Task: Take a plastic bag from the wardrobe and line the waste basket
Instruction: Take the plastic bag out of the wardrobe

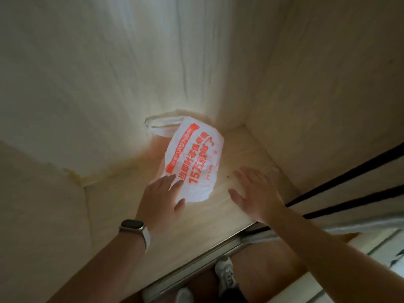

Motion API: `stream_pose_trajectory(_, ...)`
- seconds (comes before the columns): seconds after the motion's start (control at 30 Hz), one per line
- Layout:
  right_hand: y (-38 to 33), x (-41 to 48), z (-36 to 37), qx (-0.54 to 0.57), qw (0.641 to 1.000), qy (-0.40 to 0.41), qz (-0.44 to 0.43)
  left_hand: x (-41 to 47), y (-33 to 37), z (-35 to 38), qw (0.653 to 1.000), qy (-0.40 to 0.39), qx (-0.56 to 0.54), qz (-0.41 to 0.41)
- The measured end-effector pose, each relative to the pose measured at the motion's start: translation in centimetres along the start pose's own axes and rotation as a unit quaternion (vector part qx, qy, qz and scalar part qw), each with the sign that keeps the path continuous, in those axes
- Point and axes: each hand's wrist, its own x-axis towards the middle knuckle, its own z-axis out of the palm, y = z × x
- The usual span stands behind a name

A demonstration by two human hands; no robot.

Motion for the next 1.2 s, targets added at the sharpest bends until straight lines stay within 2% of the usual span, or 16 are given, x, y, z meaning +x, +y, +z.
stream_pose_trajectory(0.23,2.0,6.5,9.8,0.069,0.997,-0.022,0.0,5.6,-1.0,10.0,0.997,-0.071,-0.029,-0.025)
stream_pose_trajectory(0.37,2.8,9.3,14.7,0.07,0.997,-0.028,-0.007,8.1,-2.7,15.1,0.995,-0.091,-0.013,-0.026)
stream_pose_trajectory(0.53,3.8,11.8,20.4,0.078,0.996,-0.036,-0.012,10.5,-4.6,21.8,0.984,-0.175,0.01,-0.022)
stream_pose_trajectory(0.67,3.9,13.3,23.5,0.104,0.994,-0.026,-0.016,11.7,-5.9,26.6,0.98,-0.194,0.026,-0.025)
stream_pose_trajectory(0.77,3.9,13.8,25.1,0.123,0.992,-0.01,-0.008,11.9,-6.5,29.4,0.984,-0.174,0.02,-0.021)
stream_pose_trajectory(0.9,4.0,14.3,27.1,0.131,0.991,-0.005,-0.006,12.3,-7.0,31.7,0.997,-0.082,-0.006,0.0)
stream_pose_trajectory(1.1,4.5,15.0,29.0,0.158,0.987,0.014,-0.003,13.0,-6.6,31.8,0.999,-0.011,-0.037,-0.034)
stream_pose_trajectory(1.2,4.5,15.1,29.3,0.165,0.986,0.02,-0.004,12.7,-6.8,31.5,0.999,0.021,-0.026,-0.017)
